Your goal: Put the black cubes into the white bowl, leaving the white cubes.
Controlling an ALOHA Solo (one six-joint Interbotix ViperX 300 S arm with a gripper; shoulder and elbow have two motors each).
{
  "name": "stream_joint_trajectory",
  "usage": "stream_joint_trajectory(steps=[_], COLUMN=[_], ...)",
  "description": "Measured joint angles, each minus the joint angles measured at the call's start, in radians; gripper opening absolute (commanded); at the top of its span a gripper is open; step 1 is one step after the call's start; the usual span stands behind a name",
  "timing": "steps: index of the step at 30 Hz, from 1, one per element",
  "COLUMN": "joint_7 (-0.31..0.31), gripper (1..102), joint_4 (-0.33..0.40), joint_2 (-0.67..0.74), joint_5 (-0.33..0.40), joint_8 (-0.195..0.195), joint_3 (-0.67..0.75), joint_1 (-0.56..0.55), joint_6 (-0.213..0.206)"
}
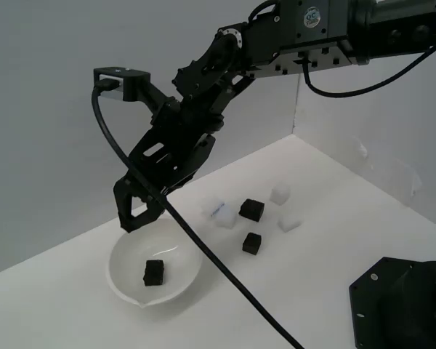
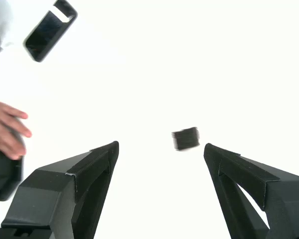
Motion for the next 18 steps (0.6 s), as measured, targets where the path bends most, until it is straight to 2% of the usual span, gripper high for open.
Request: stream_joint_trajectory(steps=[2,6,18], joint_7=[0.009,0.012,0.011], gripper=[100,100,100], joint_4=[0.014,0.051,0.186], joint_2=[0.025,0.072,0.166], joint_5=[0.015,0.054,0.187], joint_8=[0.003,0.018,0.018], joint_3=[0.025,0.069,0.164], joint_1=[0.046,0.130,0.273], joint_6=[0.018,0.083,0.281])
